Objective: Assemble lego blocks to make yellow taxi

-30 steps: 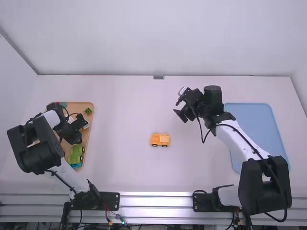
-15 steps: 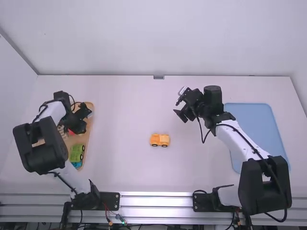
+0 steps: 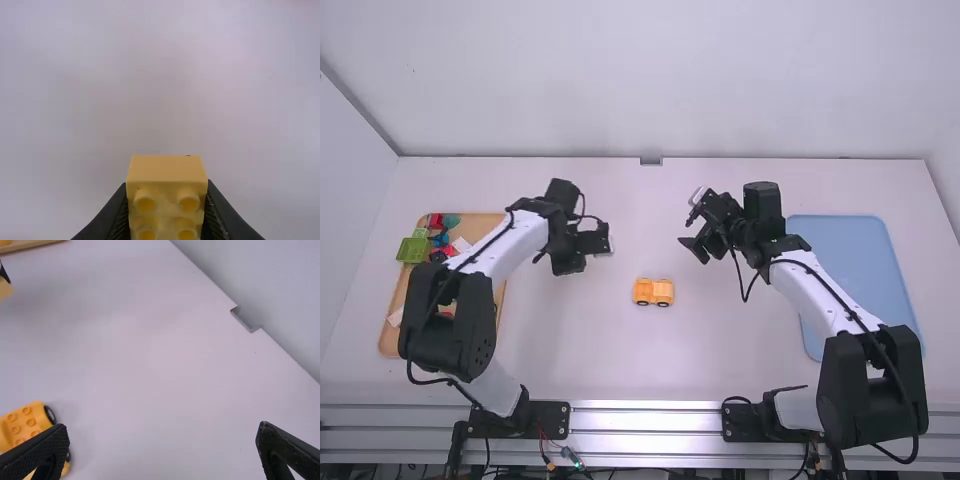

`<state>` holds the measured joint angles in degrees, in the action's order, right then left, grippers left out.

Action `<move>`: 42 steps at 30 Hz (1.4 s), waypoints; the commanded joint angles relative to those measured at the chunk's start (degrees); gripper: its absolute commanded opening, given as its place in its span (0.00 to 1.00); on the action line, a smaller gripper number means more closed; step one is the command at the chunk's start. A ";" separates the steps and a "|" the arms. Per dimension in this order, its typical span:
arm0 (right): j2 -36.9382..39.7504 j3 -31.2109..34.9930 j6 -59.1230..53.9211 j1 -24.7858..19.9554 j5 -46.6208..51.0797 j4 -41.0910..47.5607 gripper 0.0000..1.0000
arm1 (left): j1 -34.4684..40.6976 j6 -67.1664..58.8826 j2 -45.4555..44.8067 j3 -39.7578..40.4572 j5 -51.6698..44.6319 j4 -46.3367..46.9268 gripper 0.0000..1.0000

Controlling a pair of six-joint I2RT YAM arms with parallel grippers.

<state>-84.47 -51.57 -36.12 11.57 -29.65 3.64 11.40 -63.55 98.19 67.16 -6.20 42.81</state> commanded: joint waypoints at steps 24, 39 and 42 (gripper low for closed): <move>0.22 -1.73 0.33 0.02 -0.79 1.75 0.99 | 8.83 -3.39 8.70 -5.09 -4.81 -7.80 0.03; 0.22 -1.73 0.33 0.02 -0.79 1.81 0.99 | 8.83 -3.34 8.70 -8.13 -1.31 -11.91 0.40; 0.22 -1.73 0.33 0.02 -0.76 1.81 0.99 | 8.85 -3.39 8.70 -8.15 -2.36 -12.76 0.99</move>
<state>-84.47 -51.57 -36.23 11.55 -29.65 5.37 20.10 -66.92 106.52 59.24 -8.10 30.06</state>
